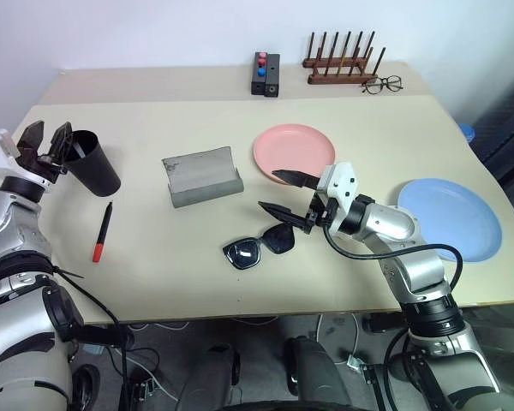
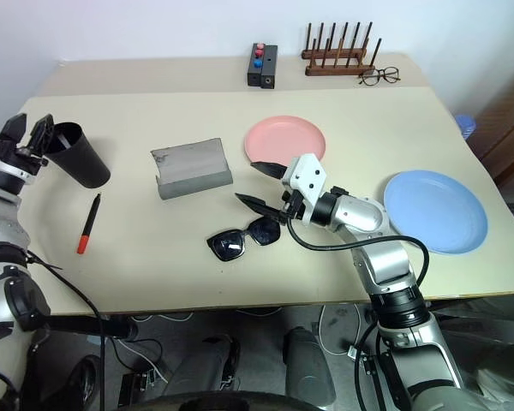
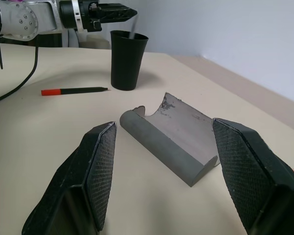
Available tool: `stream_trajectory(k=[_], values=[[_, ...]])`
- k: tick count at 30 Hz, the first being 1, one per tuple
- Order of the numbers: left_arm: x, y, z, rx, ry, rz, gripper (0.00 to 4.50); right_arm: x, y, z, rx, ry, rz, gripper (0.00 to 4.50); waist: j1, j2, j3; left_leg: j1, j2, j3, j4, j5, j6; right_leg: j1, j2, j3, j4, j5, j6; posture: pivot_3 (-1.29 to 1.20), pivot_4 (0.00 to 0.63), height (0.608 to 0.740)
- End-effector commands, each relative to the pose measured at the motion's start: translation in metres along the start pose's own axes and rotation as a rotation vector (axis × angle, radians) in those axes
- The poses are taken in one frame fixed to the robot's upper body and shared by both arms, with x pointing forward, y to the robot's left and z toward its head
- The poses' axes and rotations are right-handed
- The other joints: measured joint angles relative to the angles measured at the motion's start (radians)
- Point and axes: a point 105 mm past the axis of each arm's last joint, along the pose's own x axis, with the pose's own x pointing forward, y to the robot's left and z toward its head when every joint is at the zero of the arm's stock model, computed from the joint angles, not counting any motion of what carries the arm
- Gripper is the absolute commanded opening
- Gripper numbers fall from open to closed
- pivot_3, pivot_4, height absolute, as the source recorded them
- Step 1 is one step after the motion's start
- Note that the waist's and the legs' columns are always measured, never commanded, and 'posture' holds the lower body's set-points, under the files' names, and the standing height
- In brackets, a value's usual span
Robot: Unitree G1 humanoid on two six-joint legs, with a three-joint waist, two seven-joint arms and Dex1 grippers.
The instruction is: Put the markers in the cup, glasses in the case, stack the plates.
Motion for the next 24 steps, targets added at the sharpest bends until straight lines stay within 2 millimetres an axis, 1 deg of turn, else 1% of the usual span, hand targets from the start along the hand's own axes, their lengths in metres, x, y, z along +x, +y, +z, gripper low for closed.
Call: stream_trajectory(k=[1,5,7,10,13,14,16,18,21,24], values=[[0.002,0.001,0.022,0.043,-0.07,-0.024,4.46,0.001,-0.001,0.016,-0.042,-0.05,0.003,3.17,-0.001,0.0,0.0,0.0,0.0,0.0,0.0,0.0,0.0,0.0,0.0,0.0,0.0,0.0,0.0,0.0,0.15,0.74],[0.006,-0.004,0.032,0.036,-0.076,-0.058,4.46,0.002,0.0,0.016,-0.04,-0.051,0.005,3.17,-0.001,0.0,0.0,0.0,0.0,0.0,0.0,0.0,0.0,0.0,0.0,0.0,0.0,0.0,0.0,0.0,0.15,0.74],[0.006,-0.013,0.038,-0.021,-0.069,-0.114,4.46,0.002,-0.001,0.016,-0.041,-0.053,0.003,3.17,-0.003,0.0,0.0,0.0,0.0,0.0,0.0,0.0,0.0,0.0,0.0,0.0,0.0,0.0,0.0,0.0,0.15,0.74],[0.0,-0.046,0.046,-0.073,0.029,-0.26,4.46,-0.001,-0.006,0.016,-0.047,-0.054,-0.01,3.17,-0.005,0.0,0.0,0.0,0.001,0.0,0.0,0.0,0.0,0.0,0.0,0.001,0.0,0.0,0.0,0.0,0.15,0.74],[-0.015,-0.076,0.03,-0.058,0.285,-0.381,4.46,-0.001,-0.01,0.016,-0.049,-0.061,-0.021,3.17,-0.004,0.0,0.0,0.0,0.001,0.0,0.0,-0.002,0.004,0.0,0.0,0.003,0.0,0.0,0.0,0.0,0.15,0.74],[-0.018,-0.085,0.031,-0.064,0.318,-0.408,4.46,0.0,-0.011,0.016,-0.049,-0.064,-0.023,3.17,-0.004,0.001,0.001,0.0,0.001,0.0,0.0,-0.002,0.004,0.0,0.001,0.003,0.0,0.0,0.0,0.0,0.15,0.74],[-0.016,-0.098,0.043,-0.09,0.309,-0.446,4.46,0.001,-0.013,0.016,-0.052,-0.07,-0.022,3.17,0.002,0.001,0.001,0.001,0.001,0.0,0.0,-0.002,0.004,0.0,0.002,0.003,0.001,0.0,0.0,0.0,0.15,0.74],[-0.014,-0.105,0.049,-0.074,0.308,-0.458,4.46,0.003,-0.014,0.016,-0.058,-0.075,-0.021,3.17,0.002,0.001,0.001,0.001,0.002,-0.001,0.0,-0.002,0.004,0.001,0.002,0.002,0.0,0.0,-0.001,0.0,0.15,0.74],[-0.013,-0.108,0.05,-0.076,0.337,-0.461,4.46,0.004,-0.017,0.017,-0.065,-0.081,-0.024,3.17,-0.001,0.001,0.001,0.001,0.002,-0.001,0.0,-0.002,0.003,0.001,0.003,0.002,0.0,0.0,-0.001,0.0,0.15,0.74],[-0.027,-0.11,0.036,-0.124,0.474,-0.473,4.46,0.004,-0.016,0.016,-0.069,-0.082,-0.026,3.17,-0.006,0.002,0.001,0.001,0.002,0.0,-0.001,-0.001,0.001,0.0,0.003,0.003,0.0,0.0,-0.001,0.0,0.15,0.74]])
